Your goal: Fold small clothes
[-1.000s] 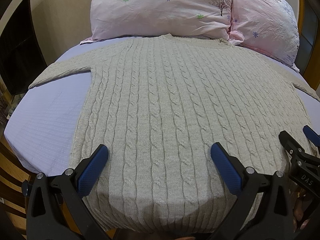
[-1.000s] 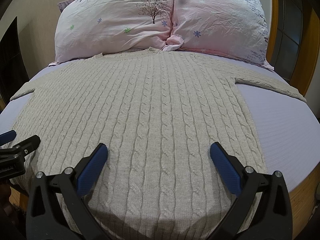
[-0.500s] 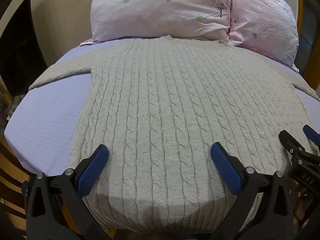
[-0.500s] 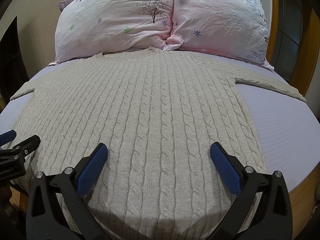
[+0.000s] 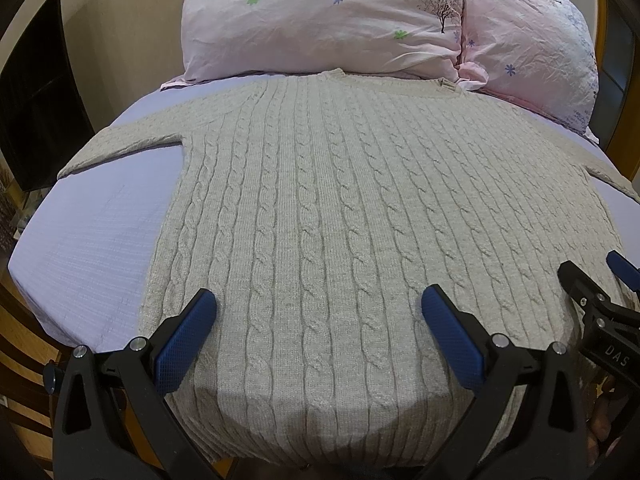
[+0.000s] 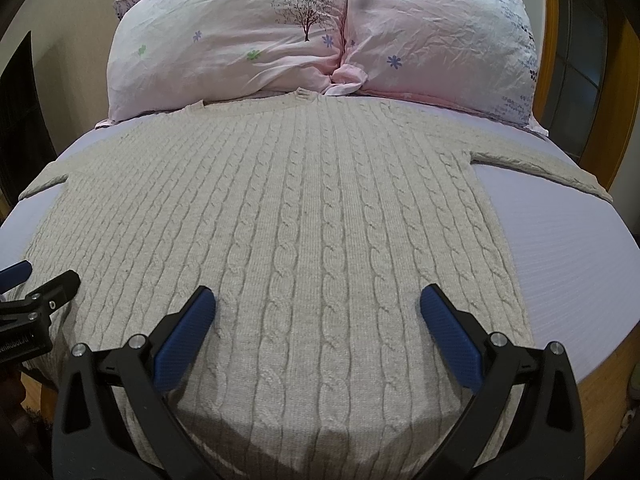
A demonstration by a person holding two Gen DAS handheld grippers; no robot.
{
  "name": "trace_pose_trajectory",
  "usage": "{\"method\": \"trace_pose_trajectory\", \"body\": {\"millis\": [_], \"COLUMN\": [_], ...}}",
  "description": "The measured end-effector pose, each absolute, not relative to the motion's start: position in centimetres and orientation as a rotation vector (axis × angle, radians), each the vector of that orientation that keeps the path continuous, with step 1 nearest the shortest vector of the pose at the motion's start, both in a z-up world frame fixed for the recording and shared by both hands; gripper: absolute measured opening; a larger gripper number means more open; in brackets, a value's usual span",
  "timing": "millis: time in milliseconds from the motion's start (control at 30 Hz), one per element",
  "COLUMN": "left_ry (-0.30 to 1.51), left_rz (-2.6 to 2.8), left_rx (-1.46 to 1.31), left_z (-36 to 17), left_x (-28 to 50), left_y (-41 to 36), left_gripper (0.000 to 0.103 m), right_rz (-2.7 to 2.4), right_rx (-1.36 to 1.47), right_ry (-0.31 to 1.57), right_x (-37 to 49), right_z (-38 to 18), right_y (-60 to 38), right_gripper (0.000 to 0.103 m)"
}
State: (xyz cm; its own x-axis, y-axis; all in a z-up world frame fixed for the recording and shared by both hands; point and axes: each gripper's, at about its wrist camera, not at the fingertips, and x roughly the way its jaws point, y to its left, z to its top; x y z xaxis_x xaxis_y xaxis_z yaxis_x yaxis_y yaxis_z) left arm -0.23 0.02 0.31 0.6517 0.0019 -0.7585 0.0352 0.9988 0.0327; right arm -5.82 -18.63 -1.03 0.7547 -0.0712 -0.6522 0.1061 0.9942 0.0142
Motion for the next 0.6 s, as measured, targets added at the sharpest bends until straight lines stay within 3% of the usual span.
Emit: {"method": "trace_pose_trajectory", "body": {"millis": [600], "left_ry": [0.804], "left_rz": [-0.029], "left_rx": [0.057], "left_z": [0.1], "left_x": [-0.6], "left_y": [0.1], "left_gripper": [0.102], "right_rz": [0.034], "right_rx": [0.070], "right_ry": [0.624], "right_x": [-6.8], "right_z": [-0.8], "right_y": [-20.5], "right_gripper": [0.101]}}
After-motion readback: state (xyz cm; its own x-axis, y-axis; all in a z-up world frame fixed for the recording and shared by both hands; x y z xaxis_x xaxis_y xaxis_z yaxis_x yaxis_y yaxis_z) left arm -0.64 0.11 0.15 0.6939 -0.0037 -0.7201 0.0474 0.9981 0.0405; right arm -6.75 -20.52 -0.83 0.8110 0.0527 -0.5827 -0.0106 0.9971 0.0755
